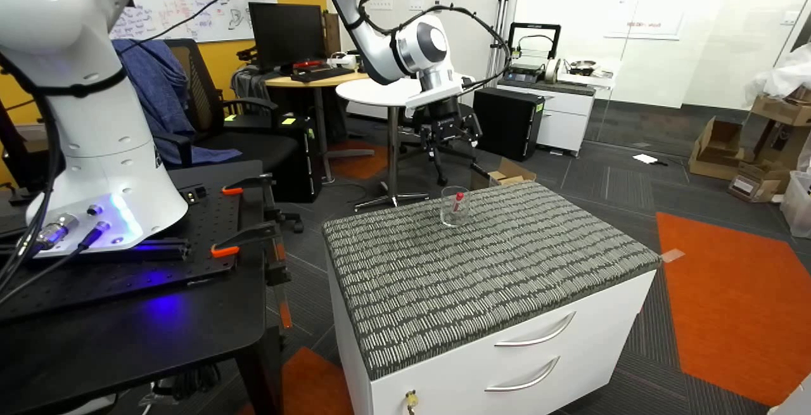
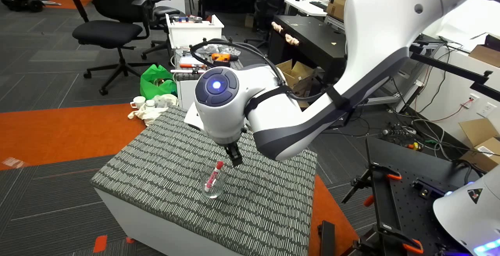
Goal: Remove the marker from the glass.
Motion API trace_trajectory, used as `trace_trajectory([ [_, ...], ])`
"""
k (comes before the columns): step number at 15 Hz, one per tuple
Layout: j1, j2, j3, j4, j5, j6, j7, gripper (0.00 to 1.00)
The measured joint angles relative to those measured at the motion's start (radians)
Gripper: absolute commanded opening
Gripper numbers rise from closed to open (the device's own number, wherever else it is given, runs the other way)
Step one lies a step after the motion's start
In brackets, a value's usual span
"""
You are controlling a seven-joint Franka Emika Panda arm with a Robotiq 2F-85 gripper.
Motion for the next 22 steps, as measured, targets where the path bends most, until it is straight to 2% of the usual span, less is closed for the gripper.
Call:
trace_trajectory([
  [9, 0.008, 0.146, 0.034, 0.142, 0.004, -0.043, -0.222, 1.00],
  [10, 0.009, 0.158, 0.036, 0.157, 0.004, -0.057, -0.245, 0.90],
  [11, 0.009, 0.169, 0.038, 0.171, 0.004, -0.071, -0.266, 0.74],
  [14, 0.013, 0.194, 0.040, 0.210, 0.004, -0.111, -0.317, 0.49],
  [17, 0.017, 0.216, 0.041, 0.245, 0.004, -0.151, -0.350, 0.46],
  [19, 0.020, 0.233, 0.041, 0.267, 0.004, -0.179, -0.366, 0.56],
  [22, 0.021, 0.266, 0.041, 0.309, 0.004, -0.221, -0.397, 0.63],
])
